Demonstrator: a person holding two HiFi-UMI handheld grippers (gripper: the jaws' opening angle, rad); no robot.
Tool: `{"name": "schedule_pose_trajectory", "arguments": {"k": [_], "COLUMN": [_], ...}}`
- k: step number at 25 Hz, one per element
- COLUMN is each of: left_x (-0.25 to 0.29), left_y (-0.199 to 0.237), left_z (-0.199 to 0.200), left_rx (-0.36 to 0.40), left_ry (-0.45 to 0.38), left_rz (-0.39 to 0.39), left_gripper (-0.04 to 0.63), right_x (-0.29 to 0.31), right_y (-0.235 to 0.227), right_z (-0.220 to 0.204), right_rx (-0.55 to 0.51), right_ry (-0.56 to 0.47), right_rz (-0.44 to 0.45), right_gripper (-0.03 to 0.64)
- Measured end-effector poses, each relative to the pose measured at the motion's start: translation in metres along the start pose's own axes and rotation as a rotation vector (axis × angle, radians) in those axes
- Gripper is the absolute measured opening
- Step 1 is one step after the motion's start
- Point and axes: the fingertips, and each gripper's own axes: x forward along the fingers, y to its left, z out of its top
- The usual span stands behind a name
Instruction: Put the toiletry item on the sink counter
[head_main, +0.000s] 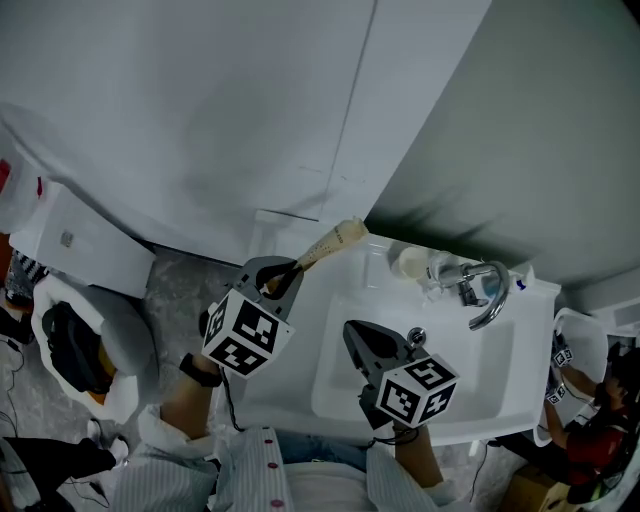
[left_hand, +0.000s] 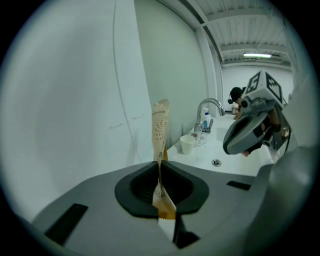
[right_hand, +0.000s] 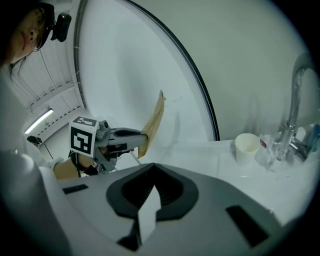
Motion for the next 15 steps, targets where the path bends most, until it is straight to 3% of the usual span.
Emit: {"name": "schedule_pose_trajectory", "arguments": {"k": [6,15], "left_x": [0.021,0.071], "left_y": [0.007,0.0], "left_z": [-0.008,-0.033], "left_rx": [0.081,0.297], "left_ry": [0.015,0.113], "left_rz": [-0.001,-0.034], "left_gripper": [0.029,0.029], "right_x": [0.006,0.017], "right_y": [-0.007,-0.018], "right_z": [-0.009,-0.021], "right_rx": [0.033,0.077], "right_ry": [0.026,0.064], "right_rz": [-0.001,-0.009], "right_gripper": [0.009,0.009]}}
